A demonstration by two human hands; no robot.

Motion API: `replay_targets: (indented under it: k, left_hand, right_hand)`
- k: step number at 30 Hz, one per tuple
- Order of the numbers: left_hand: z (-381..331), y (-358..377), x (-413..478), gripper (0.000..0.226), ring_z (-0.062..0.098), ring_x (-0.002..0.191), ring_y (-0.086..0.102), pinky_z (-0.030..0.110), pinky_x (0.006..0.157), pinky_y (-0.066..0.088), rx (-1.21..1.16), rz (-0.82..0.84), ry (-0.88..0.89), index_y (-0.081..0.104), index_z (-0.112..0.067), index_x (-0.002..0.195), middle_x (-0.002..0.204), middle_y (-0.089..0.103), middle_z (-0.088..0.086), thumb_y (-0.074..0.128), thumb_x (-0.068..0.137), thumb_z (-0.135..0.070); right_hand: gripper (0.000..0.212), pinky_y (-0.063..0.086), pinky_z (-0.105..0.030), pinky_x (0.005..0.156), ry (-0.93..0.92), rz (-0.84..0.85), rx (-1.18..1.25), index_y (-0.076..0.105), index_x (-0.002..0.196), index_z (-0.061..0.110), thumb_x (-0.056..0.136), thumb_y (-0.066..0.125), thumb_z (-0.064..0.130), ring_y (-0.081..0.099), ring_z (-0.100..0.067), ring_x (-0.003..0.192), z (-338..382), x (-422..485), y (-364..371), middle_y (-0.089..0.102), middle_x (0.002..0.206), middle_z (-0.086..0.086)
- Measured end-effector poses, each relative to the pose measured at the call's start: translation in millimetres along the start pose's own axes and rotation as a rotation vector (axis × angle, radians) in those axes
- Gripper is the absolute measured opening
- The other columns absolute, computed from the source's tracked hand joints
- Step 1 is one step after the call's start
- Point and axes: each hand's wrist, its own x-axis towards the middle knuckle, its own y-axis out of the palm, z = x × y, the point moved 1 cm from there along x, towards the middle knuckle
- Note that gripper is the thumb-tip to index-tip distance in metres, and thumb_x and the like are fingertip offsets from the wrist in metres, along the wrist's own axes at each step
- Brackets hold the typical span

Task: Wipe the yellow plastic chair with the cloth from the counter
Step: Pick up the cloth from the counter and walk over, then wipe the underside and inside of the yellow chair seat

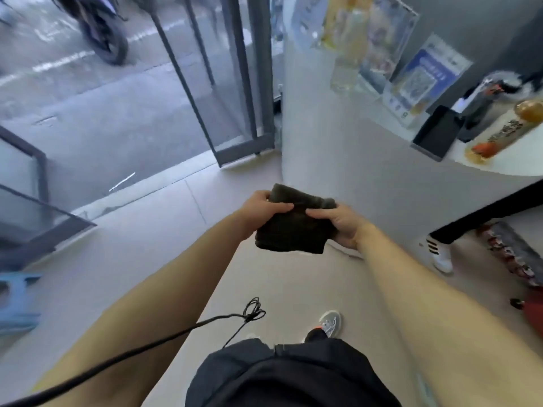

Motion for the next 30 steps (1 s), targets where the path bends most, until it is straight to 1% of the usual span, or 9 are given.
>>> replay_targets:
  k: [2, 5, 8, 10, 15, 20, 23, 26, 30]
  left_hand:
    - [32, -54, -21, 0.049, 0.023, 0.100, 0.069, 0.044, 0.093, 0.057, -0.027, -0.167, -0.007, 0.062, -0.018, 0.119, 0.109, 0.072, 0.005, 0.079, 0.078, -0.038]
    - [83, -130, -59, 0.043, 0.021, 0.101, 0.065, 0.041, 0.092, 0.055, -0.119, -0.364, -0.027, 0.058, -0.017, 0.118, 0.111, 0.068, 0.004, 0.076, 0.083, -0.035]
    - [132, -195, -103, 0.041, 0.019, 0.102, 0.062, 0.039, 0.091, 0.053, -0.234, -0.521, -0.050, 0.053, -0.019, 0.116, 0.112, 0.065, 0.001, 0.073, 0.085, -0.037]
    - [162, -233, -132, 0.039, 0.021, 0.104, 0.061, 0.039, 0.091, 0.052, -0.294, -0.636, -0.066, 0.051, -0.020, 0.117, 0.115, 0.063, 0.001, 0.070, 0.087, -0.037]
    - [236, -318, -201, 0.034, 0.022, 0.098, 0.057, 0.032, 0.081, 0.044, -0.345, -0.963, -0.096, 0.051, -0.021, 0.117, 0.109, 0.060, -0.002, 0.065, 0.091, -0.038]
    - [315, -400, -265, 0.036, 0.019, 0.100, 0.055, 0.030, 0.082, 0.041, -0.430, -1.168, -0.174, 0.051, -0.021, 0.121, 0.113, 0.060, -0.002, 0.064, 0.093, -0.039]
    - [368, -451, -302, 0.043, 0.019, 0.102, 0.055, 0.030, 0.084, 0.042, -0.526, -1.247, -0.250, 0.051, -0.020, 0.124, 0.113, 0.059, -0.003, 0.067, 0.091, -0.041]
    - [419, -501, -339, 0.048, 0.020, 0.103, 0.057, 0.032, 0.086, 0.046, -0.700, -1.309, -0.329, 0.051, -0.016, 0.124, 0.114, 0.060, 0.000, 0.070, 0.089, -0.042]
    - [480, -555, -390, 0.051, 0.024, 0.105, 0.063, 0.040, 0.095, 0.052, -0.886, -1.414, -0.417, 0.055, -0.015, 0.124, 0.119, 0.066, 0.005, 0.073, 0.085, -0.042]
  right_hand:
    - [0.029, 0.060, -0.038, 0.082, -0.027, 0.006, -0.126, 0.067, 0.114, 0.007, 0.086, 0.072, 0.003, 0.072, -0.030, 0.096, 2, 27, 64, 0.074, 0.104, -0.016]
    - [0.047, 0.058, -0.043, 0.083, -0.078, 0.075, -0.302, 0.059, 0.122, 0.014, 0.080, 0.078, 0.006, 0.068, -0.033, 0.101, -2, 59, 164, 0.068, 0.113, -0.015]
    - [0.041, 0.058, -0.043, 0.086, -0.124, 0.167, -0.454, 0.056, 0.121, 0.019, 0.085, 0.073, 0.007, 0.066, -0.028, 0.102, -12, 76, 264, 0.066, 0.111, -0.009]
    - [0.038, 0.057, -0.044, 0.090, -0.176, 0.215, -0.546, 0.058, 0.117, 0.022, 0.083, 0.075, 0.013, 0.066, -0.026, 0.103, -19, 83, 329, 0.067, 0.111, -0.007]
    - [0.036, 0.056, -0.034, 0.084, -0.247, 0.331, -0.681, 0.062, 0.108, 0.019, 0.078, 0.082, 0.026, 0.067, -0.016, 0.097, -44, 94, 484, 0.070, 0.106, 0.001]
    - [0.032, 0.060, -0.032, 0.078, -0.124, 0.499, -0.712, 0.071, 0.101, 0.011, 0.078, 0.084, 0.029, 0.072, -0.021, 0.091, -90, 104, 626, 0.076, 0.094, -0.005]
    - [0.032, 0.060, -0.039, 0.085, -0.026, 0.608, -0.736, 0.071, 0.103, 0.013, 0.079, 0.083, 0.030, 0.072, -0.024, 0.094, -126, 112, 711, 0.076, 0.097, -0.007]
    - [0.028, 0.059, -0.044, 0.089, 0.058, 0.723, -0.764, 0.071, 0.103, 0.016, 0.080, 0.082, 0.029, 0.073, -0.026, 0.095, -157, 115, 799, 0.077, 0.099, -0.007]
    - [0.020, 0.059, -0.040, 0.083, 0.168, 0.858, -0.849, 0.069, 0.101, 0.018, 0.085, 0.078, 0.025, 0.072, -0.027, 0.095, -192, 105, 910, 0.076, 0.101, -0.008]
